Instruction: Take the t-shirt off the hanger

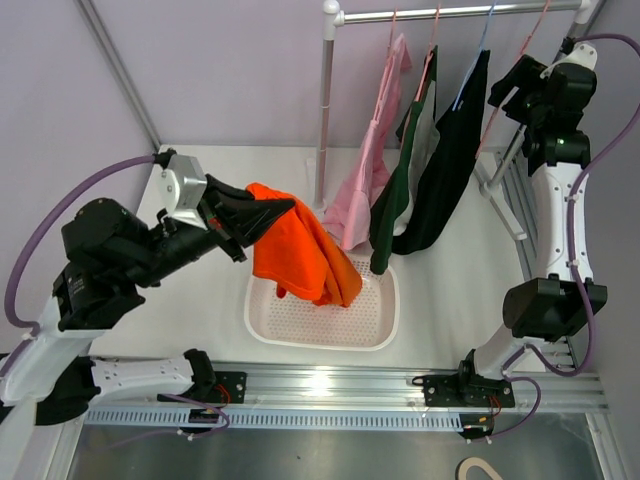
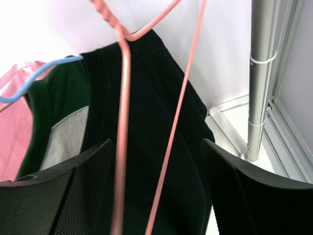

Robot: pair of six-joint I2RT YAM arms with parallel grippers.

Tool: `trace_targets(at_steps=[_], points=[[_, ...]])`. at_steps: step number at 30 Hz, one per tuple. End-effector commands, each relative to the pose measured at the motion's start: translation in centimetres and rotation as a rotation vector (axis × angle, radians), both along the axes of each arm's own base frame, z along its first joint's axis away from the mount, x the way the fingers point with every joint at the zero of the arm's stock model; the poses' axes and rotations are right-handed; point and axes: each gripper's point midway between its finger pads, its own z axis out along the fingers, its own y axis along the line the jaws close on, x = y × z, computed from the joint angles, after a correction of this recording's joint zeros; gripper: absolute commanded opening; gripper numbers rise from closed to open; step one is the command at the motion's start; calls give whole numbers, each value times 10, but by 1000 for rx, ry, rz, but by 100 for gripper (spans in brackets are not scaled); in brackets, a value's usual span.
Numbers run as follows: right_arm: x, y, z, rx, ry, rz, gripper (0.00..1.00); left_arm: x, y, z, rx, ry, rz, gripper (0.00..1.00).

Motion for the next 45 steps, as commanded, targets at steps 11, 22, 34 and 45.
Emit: trace_targets(at_steps=[11, 22, 34, 45], points=[[-35, 16, 53, -35, -97, 38, 79, 15, -74, -159, 113, 273, -89, 1], [-73, 46, 101, -53, -162, 145, 87, 52, -91, -301, 346, 447, 85, 1], [-44, 94, 79, -20, -34, 315, 83, 61, -86, -409, 532, 662, 169, 60], [-21, 129, 56, 41, 23, 319, 72, 61, -67, -312, 397, 412, 180, 100]])
